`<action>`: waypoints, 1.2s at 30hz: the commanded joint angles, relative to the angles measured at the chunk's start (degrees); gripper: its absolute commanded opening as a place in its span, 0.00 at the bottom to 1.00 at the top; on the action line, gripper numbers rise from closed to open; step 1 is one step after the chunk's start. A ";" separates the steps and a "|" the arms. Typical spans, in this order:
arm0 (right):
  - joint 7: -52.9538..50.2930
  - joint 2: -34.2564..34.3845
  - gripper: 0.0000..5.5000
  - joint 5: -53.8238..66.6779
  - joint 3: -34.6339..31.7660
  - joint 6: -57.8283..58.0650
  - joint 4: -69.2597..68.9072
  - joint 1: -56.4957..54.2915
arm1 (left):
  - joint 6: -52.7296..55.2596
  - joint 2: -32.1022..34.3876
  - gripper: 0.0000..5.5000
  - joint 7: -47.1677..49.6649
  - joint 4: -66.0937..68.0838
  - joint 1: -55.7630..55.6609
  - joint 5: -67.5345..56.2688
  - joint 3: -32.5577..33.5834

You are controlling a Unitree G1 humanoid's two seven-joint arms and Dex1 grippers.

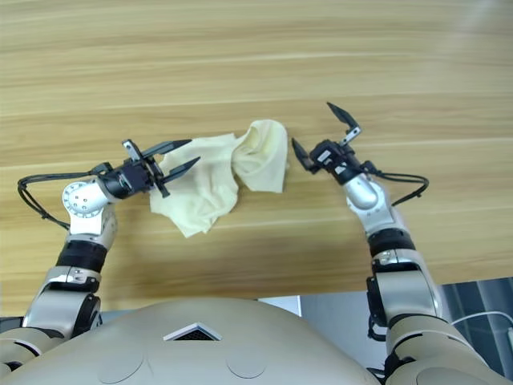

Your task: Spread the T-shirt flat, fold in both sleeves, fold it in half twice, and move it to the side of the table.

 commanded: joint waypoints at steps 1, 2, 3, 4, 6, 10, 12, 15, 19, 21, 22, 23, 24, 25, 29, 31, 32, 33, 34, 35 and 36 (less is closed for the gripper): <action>-0.74 0.41 0.98 -1.49 1.50 1.04 0.55 -1.17 | -0.52 0.66 0.28 0.88 -0.36 0.32 1.54 -1.42; -0.65 0.51 0.98 -1.45 1.77 0.98 0.42 -1.11 | -0.55 0.70 0.28 1.13 -0.46 0.37 1.74 -1.69; -0.40 0.57 0.98 -1.27 2.03 0.89 0.11 -0.89 | -0.50 0.73 0.28 1.30 -0.59 0.39 1.91 -1.91; -0.26 0.51 0.98 -1.15 2.23 0.83 -0.21 -0.63 | -0.41 0.79 0.28 1.44 -0.75 0.42 1.99 -2.09; -0.37 0.16 0.98 -1.18 2.57 0.99 -0.20 -0.35 | -0.29 1.01 0.28 1.67 -0.66 0.34 2.13 -2.51; -0.82 -0.81 0.98 -0.74 2.24 1.42 -0.31 0.21 | 0.20 1.53 0.28 1.95 -0.77 0.11 2.42 -3.54; -0.88 -0.98 0.98 -0.37 1.99 1.64 -0.37 0.13 | 0.24 1.80 0.28 2.00 -0.92 0.27 2.87 -4.03; -1.46 -1.16 0.98 -0.50 2.00 1.72 0.62 0.04 | -0.01 1.63 0.28 2.13 0.51 -0.67 3.97 -4.96; -2.14 -0.56 0.98 -0.62 2.41 1.56 2.21 -0.33 | -0.81 0.53 0.28 2.01 4.77 -3.35 5.16 -6.28; -2.21 -0.31 0.98 -0.70 2.68 1.34 2.22 -0.34 | -1.55 -0.08 0.28 2.72 6.08 -4.28 6.22 -6.76; -2.25 -0.30 0.98 -0.73 2.75 1.27 2.15 -0.29 | -1.90 -0.21 0.28 3.03 6.28 -4.47 6.57 -6.98; -2.30 -0.28 0.98 -0.76 2.81 1.25 1.99 -0.22 | -2.09 -0.21 0.28 3.18 5.96 -4.36 6.36 -7.06; -2.34 -0.28 0.98 -0.72 2.81 1.21 1.84 -0.12 | -2.17 -0.12 0.28 3.32 5.47 -4.20 5.97 -7.08; -2.32 -0.22 0.98 -0.70 2.84 1.24 1.74 -0.17 | -2.15 0.04 0.28 3.37 5.00 -4.01 5.46 -7.01; -2.34 -0.07 0.98 -0.58 2.82 1.22 1.52 -0.24 | -1.98 0.46 0.28 3.58 3.63 -3.28 4.51 -7.03; -2.26 0.04 0.98 -0.20 2.63 0.98 1.04 -0.07 | -1.83 0.80 0.28 3.46 2.54 -2.45 4.00 -7.22; -2.19 0.09 0.98 0.00 2.53 0.91 0.83 -0.05 | -1.69 0.96 0.28 3.29 1.99 -2.06 3.59 -7.32; -2.07 0.21 0.98 0.25 2.43 0.88 0.75 -0.19 | -1.52 1.17 0.28 3.16 1.32 -1.59 3.22 -7.38; -1.97 0.36 0.98 0.38 2.43 0.89 0.94 -0.51 | -1.52 1.31 0.28 3.24 0.91 -1.25 3.18 -7.37; -1.85 0.51 0.98 0.48 2.47 0.93 1.25 -0.96 | -1.43 1.44 0.28 3.33 0.24 -0.82 3.05 -7.44; -1.69 0.64 0.98 0.56 2.52 1.02 1.40 -1.43 | -1.26 1.56 0.28 3.40 -0.48 -0.47 2.89 -7.57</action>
